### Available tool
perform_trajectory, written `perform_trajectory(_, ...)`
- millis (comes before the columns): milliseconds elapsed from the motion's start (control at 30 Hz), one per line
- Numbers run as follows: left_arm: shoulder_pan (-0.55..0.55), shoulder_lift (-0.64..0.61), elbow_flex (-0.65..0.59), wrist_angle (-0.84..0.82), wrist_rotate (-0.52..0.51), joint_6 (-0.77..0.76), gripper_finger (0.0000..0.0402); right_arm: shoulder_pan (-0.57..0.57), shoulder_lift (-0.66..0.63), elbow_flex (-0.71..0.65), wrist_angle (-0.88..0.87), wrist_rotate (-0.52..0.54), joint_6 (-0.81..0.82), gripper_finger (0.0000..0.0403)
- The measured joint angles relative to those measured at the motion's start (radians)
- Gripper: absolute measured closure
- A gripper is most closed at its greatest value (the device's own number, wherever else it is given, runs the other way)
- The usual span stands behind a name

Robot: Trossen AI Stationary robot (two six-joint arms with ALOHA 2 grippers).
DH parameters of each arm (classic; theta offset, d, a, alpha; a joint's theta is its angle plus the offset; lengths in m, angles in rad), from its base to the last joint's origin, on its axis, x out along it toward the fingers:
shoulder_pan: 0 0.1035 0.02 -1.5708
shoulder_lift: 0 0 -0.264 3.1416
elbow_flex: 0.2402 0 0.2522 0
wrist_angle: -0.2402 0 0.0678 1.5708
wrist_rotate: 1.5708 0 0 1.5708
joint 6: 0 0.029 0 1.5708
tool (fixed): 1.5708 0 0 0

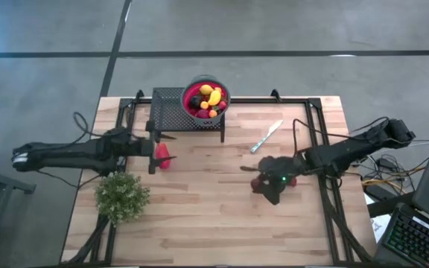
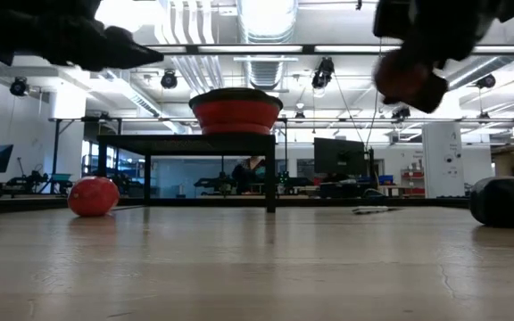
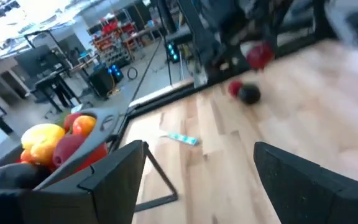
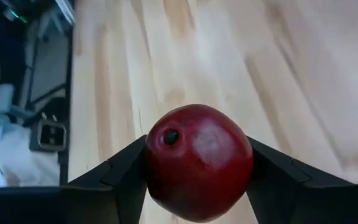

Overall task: Pick & Place Fruit
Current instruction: Put the red pomegranate into the red gray strainer bowl on the shelf

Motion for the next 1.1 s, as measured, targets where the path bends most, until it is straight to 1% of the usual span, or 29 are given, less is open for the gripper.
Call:
perform_trajectory(133, -0.043, 0.013, -0.001, 0.072, -0.104, 0.109, 0.0090, -0.055, 0.000, 0.000, 0.114, -0.001, -0.084, 0.0180)
perform_trajectory(233, -0.073, 0.025, 0.000, 0.125, -0.165, 0.208, 0.0090, -0.107, 0.000, 0.000, 0.207, -0.001, -0.111, 0.0179)
perform_trajectory(333, -0.086, 0.038, 0.000, 0.199, -0.202, 0.292, 0.0090, -0.161, 0.000, 0.000, 0.294, -0.001, -0.153, 0.0183)
perform_trajectory(433, -0.086, 0.046, 0.000, 0.267, -0.205, 0.356, 0.0090, -0.207, 0.000, 0.000, 0.391, -0.004, -0.198, 0.0187)
perform_trajectory(533, -0.086, 0.059, 0.000, 0.288, -0.205, 0.407, 0.0090, -0.244, 0.000, 0.000, 0.468, -0.033, -0.218, 0.0183)
perform_trajectory(767, -0.086, 0.130, 0.008, 0.376, -0.205, 0.518, 0.0090, -0.289, 0.000, 0.000, 0.594, -0.054, -0.225, 0.0178)
perform_trajectory(900, -0.086, 0.217, 0.076, 0.377, -0.205, 0.546, 0.0090, -0.296, 0.000, 0.000, 0.644, -0.055, -0.239, 0.0184)
perform_trajectory(1100, -0.086, 0.393, 0.227, 0.365, -0.205, 0.550, 0.0090, -0.301, 0.001, 0.000, 0.680, -0.058, -0.259, 0.0179)
